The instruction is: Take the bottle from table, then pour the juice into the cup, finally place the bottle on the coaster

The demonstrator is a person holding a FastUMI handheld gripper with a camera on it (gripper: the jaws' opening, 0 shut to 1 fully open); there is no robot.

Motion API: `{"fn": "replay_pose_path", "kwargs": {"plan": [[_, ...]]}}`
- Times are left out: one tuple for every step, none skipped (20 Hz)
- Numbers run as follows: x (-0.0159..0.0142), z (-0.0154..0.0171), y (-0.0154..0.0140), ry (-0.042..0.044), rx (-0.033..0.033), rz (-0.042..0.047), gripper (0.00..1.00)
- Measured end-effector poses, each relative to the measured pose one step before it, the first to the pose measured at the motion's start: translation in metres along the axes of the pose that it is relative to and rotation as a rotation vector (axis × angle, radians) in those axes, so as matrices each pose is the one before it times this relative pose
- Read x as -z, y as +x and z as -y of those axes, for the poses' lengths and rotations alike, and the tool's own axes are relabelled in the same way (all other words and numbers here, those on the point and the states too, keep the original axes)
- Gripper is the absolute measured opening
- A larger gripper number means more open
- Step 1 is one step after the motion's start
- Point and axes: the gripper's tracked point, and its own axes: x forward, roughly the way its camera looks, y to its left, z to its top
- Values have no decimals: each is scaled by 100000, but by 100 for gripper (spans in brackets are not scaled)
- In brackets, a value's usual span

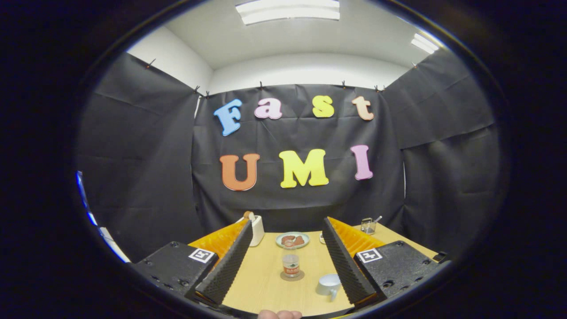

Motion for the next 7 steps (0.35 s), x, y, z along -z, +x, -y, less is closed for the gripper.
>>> {"fn": "replay_pose_path", "kwargs": {"plan": [[245,-96,91,-161,-240,-307,100],[300,-104,91,14,-352,-673,100],[45,-79,110,-342,-34,-277,100],[-111,125,48,-683,321,-159,100],[38,4,26,-532,88,-27,100],[-132,-98,52,263,-282,126,100],[45,76,10,622,-114,178,100]]}}
